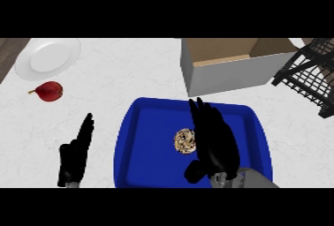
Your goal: Pick the cupcake from the tray and place it in the tiered basket
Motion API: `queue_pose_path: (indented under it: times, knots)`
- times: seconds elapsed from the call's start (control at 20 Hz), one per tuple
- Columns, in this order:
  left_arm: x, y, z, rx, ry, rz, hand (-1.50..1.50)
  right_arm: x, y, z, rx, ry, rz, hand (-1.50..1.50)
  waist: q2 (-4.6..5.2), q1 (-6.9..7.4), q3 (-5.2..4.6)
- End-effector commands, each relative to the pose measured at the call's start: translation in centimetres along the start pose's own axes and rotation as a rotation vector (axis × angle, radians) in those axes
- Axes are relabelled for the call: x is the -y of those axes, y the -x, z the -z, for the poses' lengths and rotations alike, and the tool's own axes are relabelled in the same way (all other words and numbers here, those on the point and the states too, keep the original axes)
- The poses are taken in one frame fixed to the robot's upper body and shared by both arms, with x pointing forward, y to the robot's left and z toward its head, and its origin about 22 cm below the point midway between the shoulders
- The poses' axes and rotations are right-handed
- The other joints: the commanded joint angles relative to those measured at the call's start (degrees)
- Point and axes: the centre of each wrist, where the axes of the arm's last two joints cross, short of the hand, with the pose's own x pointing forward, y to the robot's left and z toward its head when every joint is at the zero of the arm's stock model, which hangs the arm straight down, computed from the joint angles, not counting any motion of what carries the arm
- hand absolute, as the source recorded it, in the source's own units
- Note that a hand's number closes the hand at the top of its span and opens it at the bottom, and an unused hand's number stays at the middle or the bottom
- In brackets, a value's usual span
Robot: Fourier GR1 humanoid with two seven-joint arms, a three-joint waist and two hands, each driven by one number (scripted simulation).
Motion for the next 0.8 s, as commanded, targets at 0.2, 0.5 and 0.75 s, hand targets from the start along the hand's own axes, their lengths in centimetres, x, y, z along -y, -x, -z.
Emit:
queue_pose_path:
  times: [0.2,0.5,0.75]
  knots:
    - [0.5,0.2,-0.6,-0.028,-0.012,0.005,0.0,-3.2,-2.3,0.6,-0.126,-0.07,-0.06,-1.5,0.18,-0.02,-0.16]
    - [-0.5,-0.6,0.5,-0.023,-0.024,0.0,0.0,-4.4,-3.9,1.4,-0.213,-0.154,-0.163,-1.5,0.18,-0.04,-0.21]
    - [0.2,0.2,-0.2,-0.053,-0.002,0.002,0.0,-3.2,-3.4,3.3,-0.226,-0.187,-0.144,-1.5,0.22,0.03,-0.19]
